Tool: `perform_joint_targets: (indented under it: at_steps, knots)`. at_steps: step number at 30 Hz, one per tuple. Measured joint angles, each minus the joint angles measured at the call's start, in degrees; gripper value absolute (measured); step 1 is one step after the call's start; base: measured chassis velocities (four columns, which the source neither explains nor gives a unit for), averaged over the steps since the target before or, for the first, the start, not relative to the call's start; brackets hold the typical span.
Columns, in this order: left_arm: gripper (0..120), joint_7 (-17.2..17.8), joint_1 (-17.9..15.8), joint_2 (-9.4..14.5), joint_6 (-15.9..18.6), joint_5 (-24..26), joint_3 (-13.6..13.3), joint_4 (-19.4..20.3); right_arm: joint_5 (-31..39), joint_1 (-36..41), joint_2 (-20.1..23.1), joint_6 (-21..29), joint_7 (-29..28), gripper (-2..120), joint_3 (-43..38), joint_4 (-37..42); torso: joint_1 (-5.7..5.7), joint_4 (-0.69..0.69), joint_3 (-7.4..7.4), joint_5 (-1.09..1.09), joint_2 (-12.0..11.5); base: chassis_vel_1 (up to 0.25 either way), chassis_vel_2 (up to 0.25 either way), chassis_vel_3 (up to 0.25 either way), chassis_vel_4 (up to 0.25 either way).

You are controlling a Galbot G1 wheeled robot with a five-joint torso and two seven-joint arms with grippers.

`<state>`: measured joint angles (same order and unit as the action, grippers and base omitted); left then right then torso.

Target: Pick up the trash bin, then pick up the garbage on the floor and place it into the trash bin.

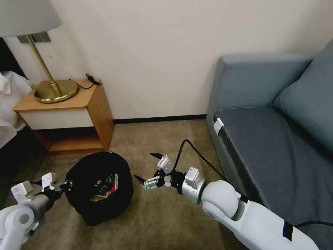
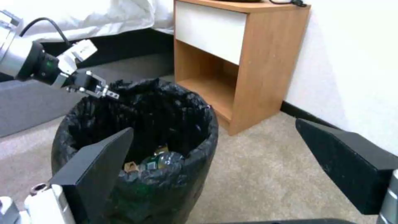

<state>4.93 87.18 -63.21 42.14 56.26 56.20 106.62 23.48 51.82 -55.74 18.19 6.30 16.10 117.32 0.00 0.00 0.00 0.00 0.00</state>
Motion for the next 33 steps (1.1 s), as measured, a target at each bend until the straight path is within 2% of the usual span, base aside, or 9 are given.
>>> perform_joint_targets:
  at_steps: [7,9,10,20,26,27,28,30,33]
  knots:
    - [9,0.3,0.0,-0.3,0.0,-0.8,-0.2,-0.2,0.0,0.3,0.1,0.0,-0.1,100,0.0,0.0,0.0,0.0,0.0,0.0,0.0,0.0,0.0,0.0,0.0]
    - [21,0.3,0.3,-0.3,0.0,-0.9,0.0,0.2,0.1,0.3,0.1,0.0,-0.1,100,0.0,0.1,0.0,0.0,0.0,0.02,0.0,0.0,0.0,0.0,0.0]
    - [21,0.3,0.3,-0.3,0.0,-0.9,0.0,0.2,0.1,0.3,0.1,0.0,-0.1,100,0.0,0.1,0.0,0.0,0.0,0.02,0.0,0.0,0.0,0.0,0.0]
    - [57,0.0,1.2,-0.3,0.0,-1.5,1.3,1.4,0.2,0.7,0.3,0.1,-0.3,100,-0.3,0.5,0.0,0.0,0.0,0.01,0.0,0.0,0.0,0.0,0.0]
    - [80,-1.9,3.4,0.0,0.0,-5.3,3.5,2.5,0.2,1.5,0.4,0.1,-0.3,100,-0.9,0.8,0.0,0.0,0.0,0.0,0.0,0.0,0.0,0.0,0.0]
    - [80,-1.9,3.4,0.0,0.0,-5.3,3.5,2.5,0.2,1.5,0.4,0.1,-0.3,100,-0.9,0.8,0.0,0.0,0.0,0.0,0.0,0.0,0.0,0.0,0.0]
    - [88,-2.3,4.2,0.0,0.0,-6.1,4.6,3.1,0.2,1.9,0.4,0.1,-0.3,100,-1.2,0.9,0.0,0.0,0.0,0.0,0.0,0.0,0.0,0.0,0.0]
    - [91,-2.4,4.5,0.0,-0.4,-6.3,5.0,3.5,0.2,2.2,0.4,0.0,-0.3,100,-1.4,1.0,0.0,0.0,0.0,0.0,0.0,0.0,0.0,0.0,0.0]
    - [100,-4.0,5.8,-0.2,-6.0,-9.4,6.2,5.0,0.2,3.0,0.2,-0.3,-0.5,100,-2.1,1.2,0.0,0.0,0.0,0.0,0.0,0.0,0.0,0.0,0.0]
